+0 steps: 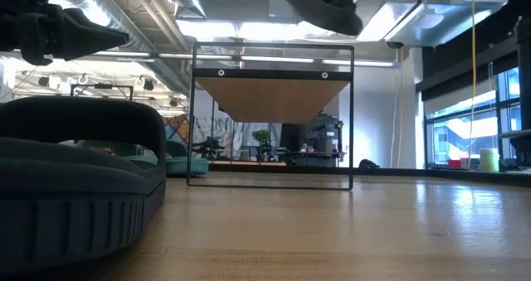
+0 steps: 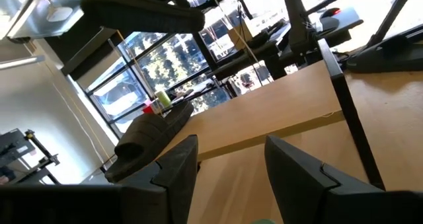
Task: Pick and place slides into the shelf
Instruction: Put the black slide on the shelf
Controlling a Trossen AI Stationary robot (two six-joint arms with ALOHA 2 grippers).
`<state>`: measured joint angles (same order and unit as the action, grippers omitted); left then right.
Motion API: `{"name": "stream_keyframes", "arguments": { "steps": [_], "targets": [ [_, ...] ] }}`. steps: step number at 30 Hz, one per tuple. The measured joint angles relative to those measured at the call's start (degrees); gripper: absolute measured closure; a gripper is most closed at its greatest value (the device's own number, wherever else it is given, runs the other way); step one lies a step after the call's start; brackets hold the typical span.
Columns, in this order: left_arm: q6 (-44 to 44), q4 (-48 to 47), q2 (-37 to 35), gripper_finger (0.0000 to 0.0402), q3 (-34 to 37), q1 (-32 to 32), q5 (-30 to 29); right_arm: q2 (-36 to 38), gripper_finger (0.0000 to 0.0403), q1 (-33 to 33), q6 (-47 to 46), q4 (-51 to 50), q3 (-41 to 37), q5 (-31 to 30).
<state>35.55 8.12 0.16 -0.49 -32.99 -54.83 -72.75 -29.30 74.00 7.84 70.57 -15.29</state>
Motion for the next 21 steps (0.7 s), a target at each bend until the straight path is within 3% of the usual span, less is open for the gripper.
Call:
{"name": "stream_keyframes", "arguments": {
  "steps": [7,21],
  "targets": [
    [0.1,0.0,0.0,0.0233,0.0,0.0,0.0,-9.7,0.0387,-0.1,12.9,-0.3,5.6,15.2],
    [2.5,0.0,0.0,0.0233,0.0,0.0,0.0,-20.5,0.0387,1.0,21.4,-6.3,8.2,17.6]
  ]
}}
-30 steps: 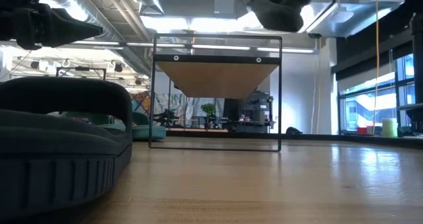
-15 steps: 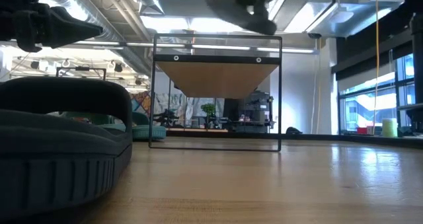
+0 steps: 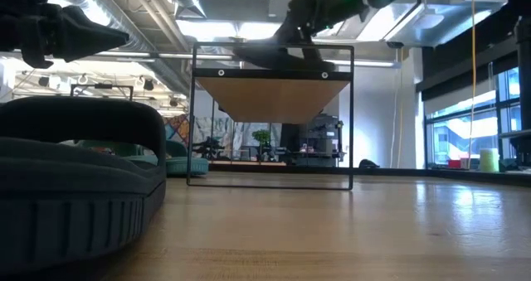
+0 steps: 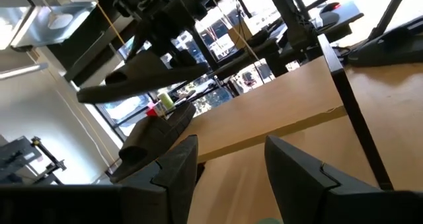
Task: Pick and place slides into the shelf
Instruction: Put the black slide on the shelf
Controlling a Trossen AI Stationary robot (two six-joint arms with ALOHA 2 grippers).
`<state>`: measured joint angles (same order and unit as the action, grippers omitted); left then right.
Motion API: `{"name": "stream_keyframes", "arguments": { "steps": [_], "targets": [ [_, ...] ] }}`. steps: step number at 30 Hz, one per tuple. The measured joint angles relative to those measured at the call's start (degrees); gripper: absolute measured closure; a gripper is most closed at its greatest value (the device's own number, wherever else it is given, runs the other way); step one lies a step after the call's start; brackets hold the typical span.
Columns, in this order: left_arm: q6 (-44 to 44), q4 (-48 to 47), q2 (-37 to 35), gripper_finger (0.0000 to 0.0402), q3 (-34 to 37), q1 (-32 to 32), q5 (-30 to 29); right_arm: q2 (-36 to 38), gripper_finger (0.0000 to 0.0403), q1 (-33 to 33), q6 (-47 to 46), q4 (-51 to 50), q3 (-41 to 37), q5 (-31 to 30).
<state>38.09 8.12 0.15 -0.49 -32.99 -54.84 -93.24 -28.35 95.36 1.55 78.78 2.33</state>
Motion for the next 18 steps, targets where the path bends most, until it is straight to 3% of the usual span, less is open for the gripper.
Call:
{"name": "stream_keyframes", "arguments": {
  "steps": [13,18],
  "targets": [
    [0.1,0.0,0.0,0.0233,0.0,0.0,-0.1,-1.0,0.0387,-0.1,5.8,-6.0,0.0,15.5],
    [0.1,0.0,0.0,0.0233,0.0,0.0,-0.2,-2.0,0.0387,-1.0,7.9,-5.6,0.0,17.5]
  ]
}}
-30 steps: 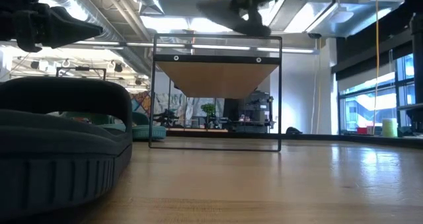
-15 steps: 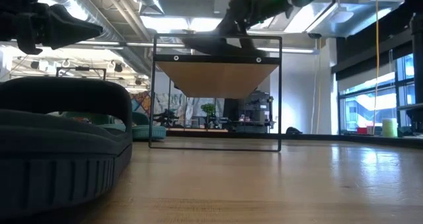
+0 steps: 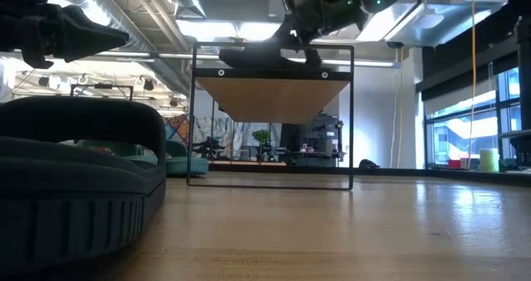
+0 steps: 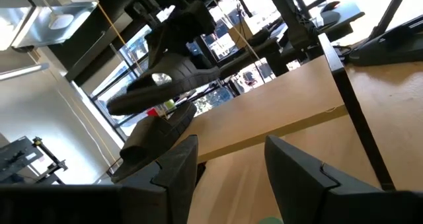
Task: Pick and place slides into the shelf
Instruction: Put the black slide on the shelf
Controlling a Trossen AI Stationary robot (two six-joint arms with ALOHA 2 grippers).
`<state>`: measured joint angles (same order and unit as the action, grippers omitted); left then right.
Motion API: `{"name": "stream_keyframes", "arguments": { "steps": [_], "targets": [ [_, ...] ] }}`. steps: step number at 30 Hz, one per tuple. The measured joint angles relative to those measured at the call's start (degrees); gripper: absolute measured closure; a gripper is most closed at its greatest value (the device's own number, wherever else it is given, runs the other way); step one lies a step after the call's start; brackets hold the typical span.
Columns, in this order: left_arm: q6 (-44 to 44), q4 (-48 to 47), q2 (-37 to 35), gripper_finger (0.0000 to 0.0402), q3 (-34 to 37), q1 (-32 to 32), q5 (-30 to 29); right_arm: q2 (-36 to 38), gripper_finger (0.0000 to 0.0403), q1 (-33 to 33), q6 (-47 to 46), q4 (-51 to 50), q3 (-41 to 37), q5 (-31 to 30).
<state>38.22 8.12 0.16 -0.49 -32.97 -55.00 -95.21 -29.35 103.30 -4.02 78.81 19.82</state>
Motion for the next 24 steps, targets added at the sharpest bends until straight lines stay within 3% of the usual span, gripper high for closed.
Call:
{"name": "stream_keyframes", "arguments": {
  "steps": [24],
  "targets": [
    [0.0,0.0,0.0,0.0233,0.0,0.0,-2.9,-7.1,0.0386,-1.7,2.0,2.4,0.0,2.4]
  ]
}}
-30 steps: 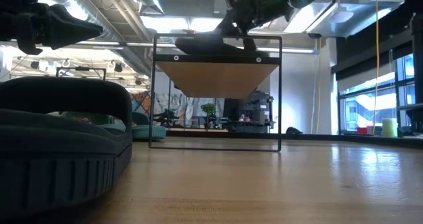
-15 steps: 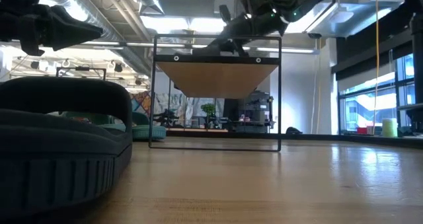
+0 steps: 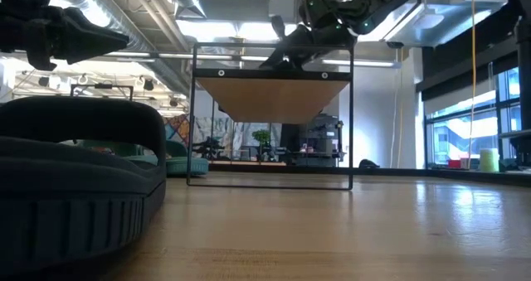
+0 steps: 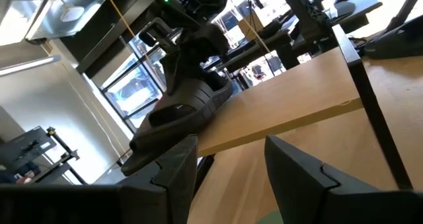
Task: Pick and place slides into the shelf
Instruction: Put the black slide on the shelf
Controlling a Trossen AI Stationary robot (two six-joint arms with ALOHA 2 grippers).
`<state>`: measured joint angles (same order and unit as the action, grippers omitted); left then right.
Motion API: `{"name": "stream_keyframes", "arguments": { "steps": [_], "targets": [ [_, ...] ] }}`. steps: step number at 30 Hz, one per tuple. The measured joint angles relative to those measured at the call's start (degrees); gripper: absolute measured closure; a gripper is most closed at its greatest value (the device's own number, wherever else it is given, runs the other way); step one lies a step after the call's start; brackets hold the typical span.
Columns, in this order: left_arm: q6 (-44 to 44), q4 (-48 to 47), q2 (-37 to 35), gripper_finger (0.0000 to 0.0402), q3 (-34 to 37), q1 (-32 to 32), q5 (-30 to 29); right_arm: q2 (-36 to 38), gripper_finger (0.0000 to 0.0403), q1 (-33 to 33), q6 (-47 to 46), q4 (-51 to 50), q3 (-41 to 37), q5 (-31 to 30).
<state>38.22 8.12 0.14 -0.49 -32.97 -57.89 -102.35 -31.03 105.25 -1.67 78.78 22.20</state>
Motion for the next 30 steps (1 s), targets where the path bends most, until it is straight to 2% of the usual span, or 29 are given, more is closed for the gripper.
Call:
{"name": "stream_keyframes", "arguments": {
  "steps": [14,20,30],
  "targets": [
    [0.0,0.0,0.0,0.0233,0.0,0.0,-0.1,-0.7,0.0373,0.0,-1.0,-0.9,0.0,-0.1],
    [0.0,0.0,0.0,0.0233,0.0,0.0,-0.1,-0.7,0.0371,0.0,-6.2,0.3,0.0,-0.3],
    [0.0,0.0,0.0,0.0233,0.0,0.0,-0.1,-0.7,0.0369,0.0,-4.2,0.6,0.0,-0.2]
  ]
}}
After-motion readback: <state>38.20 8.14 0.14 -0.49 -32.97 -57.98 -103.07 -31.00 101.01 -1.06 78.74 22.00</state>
